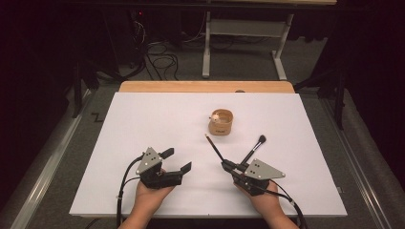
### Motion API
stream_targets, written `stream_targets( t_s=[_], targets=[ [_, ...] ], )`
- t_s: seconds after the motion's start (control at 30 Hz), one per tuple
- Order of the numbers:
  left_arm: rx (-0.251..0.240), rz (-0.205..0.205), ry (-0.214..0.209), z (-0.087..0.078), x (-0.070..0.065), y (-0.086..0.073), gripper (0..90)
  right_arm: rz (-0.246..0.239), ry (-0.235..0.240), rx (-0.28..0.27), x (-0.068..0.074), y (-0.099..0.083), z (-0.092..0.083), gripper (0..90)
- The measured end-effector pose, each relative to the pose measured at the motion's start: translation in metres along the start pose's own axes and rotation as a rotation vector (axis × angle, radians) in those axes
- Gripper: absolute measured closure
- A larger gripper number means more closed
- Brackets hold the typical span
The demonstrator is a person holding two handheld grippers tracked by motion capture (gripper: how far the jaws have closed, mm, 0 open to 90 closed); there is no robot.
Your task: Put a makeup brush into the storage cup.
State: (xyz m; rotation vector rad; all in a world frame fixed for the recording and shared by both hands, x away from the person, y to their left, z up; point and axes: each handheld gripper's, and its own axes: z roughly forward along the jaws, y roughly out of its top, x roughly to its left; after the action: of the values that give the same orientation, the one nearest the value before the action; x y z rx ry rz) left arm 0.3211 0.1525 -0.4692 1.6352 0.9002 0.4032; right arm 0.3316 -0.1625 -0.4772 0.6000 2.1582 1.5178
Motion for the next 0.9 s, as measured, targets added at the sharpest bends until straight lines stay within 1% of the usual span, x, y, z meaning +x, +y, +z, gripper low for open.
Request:
stream_targets(
  t_s=[0.07, 0.1, 0.2, 0.37, 0.43, 0.47, 0.6, 0.73, 0.83, 0.9],
  targets=[
    [-0.004, 0.0, -0.009, 0.002, -0.001, 0.001, 16.9, -0.002, 0.0, 0.002, 0.001, 0.0, 0.001, 86.3],
    [-0.004, 0.003, -0.011, 0.002, -0.002, 0.002, 17.0, 0.007, 0.005, 0.002, 0.002, 0.001, 0.001, 86.3],
    [-0.009, 0.006, -0.021, 0.005, -0.005, 0.004, 17.5, -0.006, 0.007, -0.002, 0.002, 0.001, 0.002, 86.3],
    [-0.006, 0.019, -0.049, 0.009, -0.01, 0.008, 20.2, -0.003, 0.009, 0.003, 0.003, 0.001, 0.003, 86.3],
    [-0.007, 0.019, -0.057, 0.01, -0.012, 0.01, 20.9, 0.004, 0.023, -0.007, 0.003, 0.001, 0.004, 86.3],
    [-0.009, 0.019, -0.061, 0.01, -0.012, 0.011, 21.4, 0.004, 0.024, -0.001, 0.003, 0.001, 0.003, 86.3],
    [-0.018, 0.01, -0.085, 0.012, -0.015, 0.013, 24.0, 0.021, 0.035, -0.006, 0.004, 0.002, 0.004, 86.3],
    [-0.018, 0.012, -0.102, 0.014, -0.017, 0.014, 26.7, 0.017, 0.048, -0.01, 0.004, 0.002, 0.004, 86.3],
    [-0.022, 0.008, -0.116, 0.014, -0.018, 0.016, 28.8, 0.004, 0.05, -0.008, 0.005, 0.002, 0.005, 86.4],
    [-0.023, 0.01, -0.119, 0.014, -0.019, 0.016, 30.0, 0.007, 0.056, -0.008, 0.005, 0.001, 0.006, 86.3]
  ],
)
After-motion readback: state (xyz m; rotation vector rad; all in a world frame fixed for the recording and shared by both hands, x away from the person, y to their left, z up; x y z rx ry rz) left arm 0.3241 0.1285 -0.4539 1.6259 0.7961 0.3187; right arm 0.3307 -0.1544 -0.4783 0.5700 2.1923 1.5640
